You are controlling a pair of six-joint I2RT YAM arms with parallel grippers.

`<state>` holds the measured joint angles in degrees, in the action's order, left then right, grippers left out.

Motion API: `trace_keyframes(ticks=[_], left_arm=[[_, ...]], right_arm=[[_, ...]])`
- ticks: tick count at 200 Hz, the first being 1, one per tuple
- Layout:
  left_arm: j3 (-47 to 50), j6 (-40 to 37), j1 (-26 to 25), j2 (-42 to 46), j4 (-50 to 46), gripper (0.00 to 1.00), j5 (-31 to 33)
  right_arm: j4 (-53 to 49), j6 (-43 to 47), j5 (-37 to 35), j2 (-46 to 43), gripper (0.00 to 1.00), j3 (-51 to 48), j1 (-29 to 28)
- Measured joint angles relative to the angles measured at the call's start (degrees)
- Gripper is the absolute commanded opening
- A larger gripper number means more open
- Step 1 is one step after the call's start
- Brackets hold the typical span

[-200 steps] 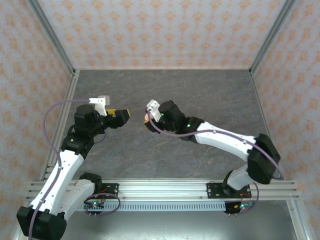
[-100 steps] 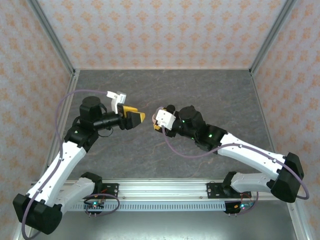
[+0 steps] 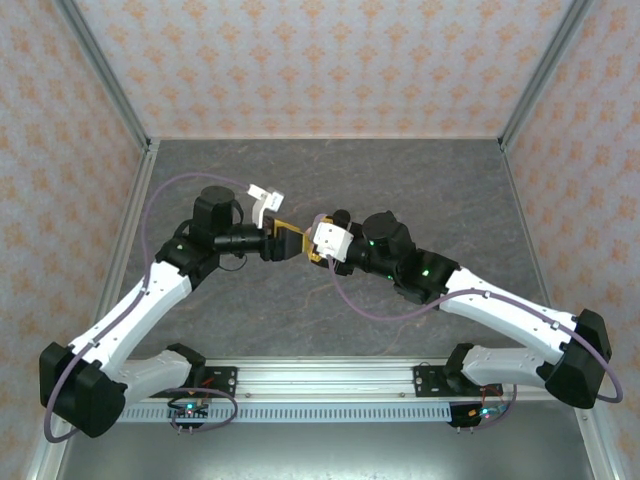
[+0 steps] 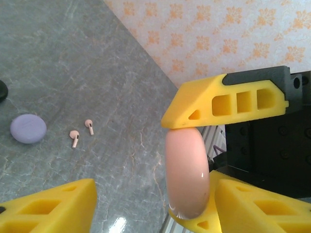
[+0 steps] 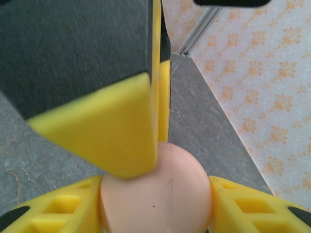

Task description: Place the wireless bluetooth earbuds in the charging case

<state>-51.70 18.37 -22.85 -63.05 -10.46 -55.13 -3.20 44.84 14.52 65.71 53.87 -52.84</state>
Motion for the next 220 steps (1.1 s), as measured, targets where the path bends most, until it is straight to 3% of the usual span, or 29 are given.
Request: trace_keyframes(ticks=[106, 142, 177, 220], left_arm=[[-0.90, -0.48, -1.55, -1.75, 1.07, 0.29, -2.84], [-0.94, -0.48, -1.70, -1.75, 1.09, 0.24, -2.54], [-0.90, -1.99, -1.70, -0.85, 1.25, 0.08, 0.81], [2.69, -7.06, -2.03, 5.05, 5.86, 0.04, 6.03]], right_arm=[[-0.50, -0.11, 0.11, 0.00, 0.52, 0.00, 0.00], [-0.85, -1.40, -0.15, -0.07, 0.72, 0.13, 0.00], [-1.97, -5.49, 0.09, -2.34, 1.00, -0.22, 0.42], [-0.87, -16.68, 8.33, -10.05, 0.99, -4.72, 7.52]])
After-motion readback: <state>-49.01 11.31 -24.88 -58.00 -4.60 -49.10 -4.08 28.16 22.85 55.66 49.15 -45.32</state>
